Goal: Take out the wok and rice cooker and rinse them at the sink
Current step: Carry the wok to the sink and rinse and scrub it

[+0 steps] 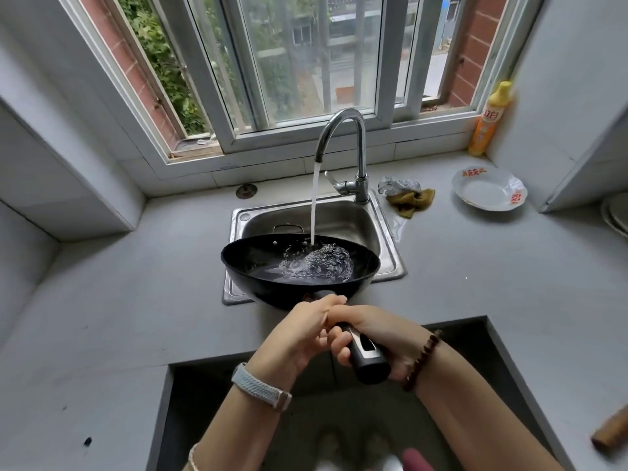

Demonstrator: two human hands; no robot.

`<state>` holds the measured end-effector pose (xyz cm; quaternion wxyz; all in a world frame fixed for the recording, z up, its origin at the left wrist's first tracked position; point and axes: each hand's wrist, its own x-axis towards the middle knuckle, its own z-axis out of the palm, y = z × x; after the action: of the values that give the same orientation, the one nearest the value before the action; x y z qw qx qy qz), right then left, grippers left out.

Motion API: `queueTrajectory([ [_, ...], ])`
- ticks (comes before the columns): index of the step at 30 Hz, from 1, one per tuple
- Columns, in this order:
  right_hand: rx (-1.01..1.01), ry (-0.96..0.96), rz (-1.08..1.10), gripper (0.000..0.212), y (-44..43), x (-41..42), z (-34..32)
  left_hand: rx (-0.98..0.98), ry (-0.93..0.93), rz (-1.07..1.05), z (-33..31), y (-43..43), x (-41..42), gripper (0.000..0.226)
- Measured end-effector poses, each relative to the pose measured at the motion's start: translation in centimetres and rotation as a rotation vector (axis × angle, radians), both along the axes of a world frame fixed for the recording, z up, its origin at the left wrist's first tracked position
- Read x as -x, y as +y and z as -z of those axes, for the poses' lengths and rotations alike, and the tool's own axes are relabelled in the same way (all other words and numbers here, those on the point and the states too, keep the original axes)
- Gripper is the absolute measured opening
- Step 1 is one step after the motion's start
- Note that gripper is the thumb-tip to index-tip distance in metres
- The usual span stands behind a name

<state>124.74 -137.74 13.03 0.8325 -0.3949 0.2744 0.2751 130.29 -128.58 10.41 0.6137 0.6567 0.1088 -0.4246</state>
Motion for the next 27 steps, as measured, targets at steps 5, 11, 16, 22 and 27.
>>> queueTrajectory([
  [5, 0.011, 0.01, -0.041, 0.019, 0.4, -0.7, -0.3, 0.029, 0.005, -0.024, 0.1, 0.8, -0.5, 0.024],
  [11, 0.105, 0.044, -0.057, 0.022, -0.7, -1.0, -0.8, 0.093, 0.043, -0.026, 0.6, -0.6, -0.7, 0.023],
  [16, 0.24, 0.058, -0.042, 0.019, -2.1, -0.8, -0.9, 0.138, 0.069, 0.034, 0.9, -2.6, -0.8, 0.024],
  [22, 0.467, 0.03, -0.012, 0.012, -3.2, -0.2, 0.0, 0.152, 0.073, 0.173, 1.9, -4.5, -0.8, 0.029],
  [27, 0.669, 0.022, -0.008, 0.022, -3.6, 0.8, 1.2, 0.124, 0.025, 0.296, 3.2, -5.7, -0.8, 0.034],
])
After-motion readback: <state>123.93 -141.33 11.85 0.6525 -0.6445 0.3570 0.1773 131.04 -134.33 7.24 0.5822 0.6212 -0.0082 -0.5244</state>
